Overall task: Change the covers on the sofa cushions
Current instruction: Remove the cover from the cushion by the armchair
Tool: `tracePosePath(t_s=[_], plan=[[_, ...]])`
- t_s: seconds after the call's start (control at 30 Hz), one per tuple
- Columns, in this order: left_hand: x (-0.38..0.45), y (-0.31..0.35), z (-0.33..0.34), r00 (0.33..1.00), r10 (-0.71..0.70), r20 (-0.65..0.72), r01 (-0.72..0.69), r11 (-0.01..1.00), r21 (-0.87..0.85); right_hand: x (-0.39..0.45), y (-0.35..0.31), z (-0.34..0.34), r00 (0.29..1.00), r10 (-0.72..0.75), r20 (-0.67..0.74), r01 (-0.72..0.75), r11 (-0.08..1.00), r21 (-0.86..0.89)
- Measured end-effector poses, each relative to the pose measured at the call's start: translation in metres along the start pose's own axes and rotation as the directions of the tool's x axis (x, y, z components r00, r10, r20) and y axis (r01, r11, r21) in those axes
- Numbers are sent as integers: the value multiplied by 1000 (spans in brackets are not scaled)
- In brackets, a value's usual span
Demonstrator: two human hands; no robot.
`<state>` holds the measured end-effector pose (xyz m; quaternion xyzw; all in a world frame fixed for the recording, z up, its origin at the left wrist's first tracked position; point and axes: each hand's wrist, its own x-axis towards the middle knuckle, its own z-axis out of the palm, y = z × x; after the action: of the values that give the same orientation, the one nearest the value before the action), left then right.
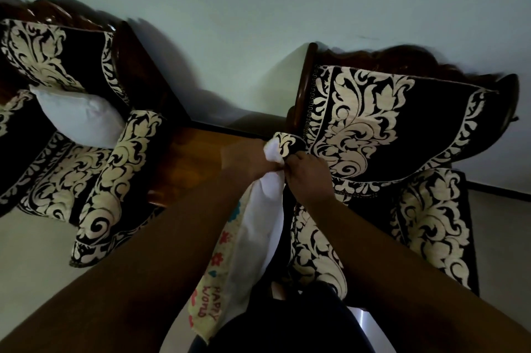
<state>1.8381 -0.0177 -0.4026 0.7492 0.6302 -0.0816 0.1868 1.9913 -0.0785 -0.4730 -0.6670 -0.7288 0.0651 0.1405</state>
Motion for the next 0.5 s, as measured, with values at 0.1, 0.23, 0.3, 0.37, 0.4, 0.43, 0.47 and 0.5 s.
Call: tracePosePath(t_s=[0.1,0.23,0.3,0.37,0.4,0.43,0.47,0.5], plan=[[7,5,4,999,29,-22,-25,987,160,5,1,7,1000,-19,23,18,999,42],[16,7,16,996,83,-38,-72,970,232,3,-1,19,1000,5,-18,-2,987,160],[21,8,14,990,104,-97,-75,962,264,1,0,17,999,20,-33,-15,988,154],[31,4,9,997,63,53,-70,987,142,1,2,14,999,9,-36,-4,993,120],[35,2,8,986,30,164,-41,997,59,1,4,14,999,4,-38,1,993,116],[40,-3,13,970,14,242,-12,1000,-14,2,5,14,999,6,-37,-1,993,119],[41,-5,16,965,4,264,7,999,-41,3,7,15,999,10,-37,-6,992,124],[41,-7,23,966,18,258,-1,998,-65,4,6,15,999,19,-27,-16,992,129]])
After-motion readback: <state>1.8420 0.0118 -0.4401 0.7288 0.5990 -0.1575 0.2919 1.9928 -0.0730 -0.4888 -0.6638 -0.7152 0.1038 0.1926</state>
